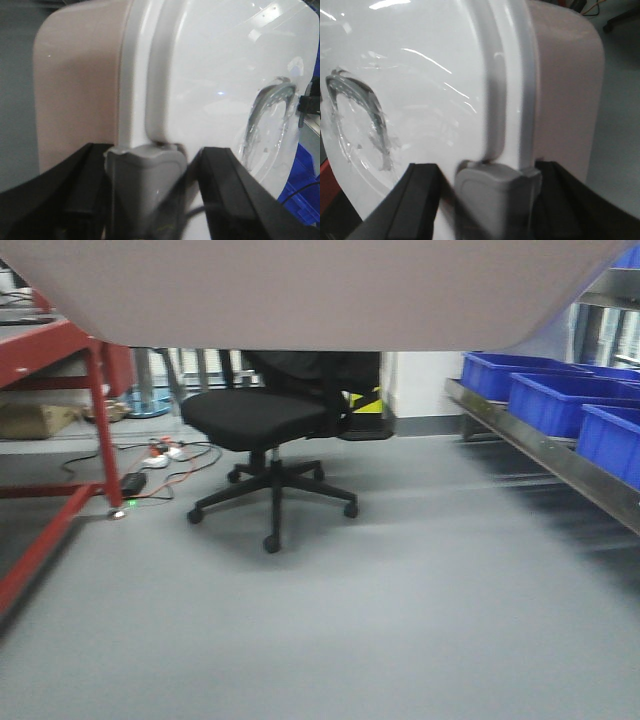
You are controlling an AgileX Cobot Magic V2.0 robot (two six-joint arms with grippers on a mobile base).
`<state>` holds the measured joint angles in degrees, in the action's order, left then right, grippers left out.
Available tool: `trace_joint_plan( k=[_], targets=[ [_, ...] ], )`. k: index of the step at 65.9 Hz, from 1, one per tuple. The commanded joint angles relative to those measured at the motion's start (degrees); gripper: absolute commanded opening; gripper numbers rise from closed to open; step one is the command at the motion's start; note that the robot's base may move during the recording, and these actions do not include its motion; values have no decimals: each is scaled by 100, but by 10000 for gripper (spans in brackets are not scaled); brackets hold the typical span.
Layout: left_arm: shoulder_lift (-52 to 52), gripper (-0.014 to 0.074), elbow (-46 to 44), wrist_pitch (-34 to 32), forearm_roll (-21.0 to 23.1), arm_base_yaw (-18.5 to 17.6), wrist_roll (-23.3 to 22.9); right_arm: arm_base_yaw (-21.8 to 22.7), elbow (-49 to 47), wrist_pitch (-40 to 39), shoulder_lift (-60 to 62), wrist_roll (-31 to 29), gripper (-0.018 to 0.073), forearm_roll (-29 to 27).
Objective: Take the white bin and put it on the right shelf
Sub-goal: 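Carry the bin while driving toward the steel rack of blue crates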
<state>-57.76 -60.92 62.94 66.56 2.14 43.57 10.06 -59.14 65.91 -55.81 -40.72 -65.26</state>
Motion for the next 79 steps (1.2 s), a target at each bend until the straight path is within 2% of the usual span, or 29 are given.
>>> trace_joint_plan(
  k=[1, 79],
  targets=[
    [114, 241, -201, 462, 1157, -140, 44, -97, -220, 670, 99, -48, 424, -1109],
    [114, 241, -201, 428, 1157, -140, 44, -97, -220, 664, 99, -48, 424, -1109]
  ],
)
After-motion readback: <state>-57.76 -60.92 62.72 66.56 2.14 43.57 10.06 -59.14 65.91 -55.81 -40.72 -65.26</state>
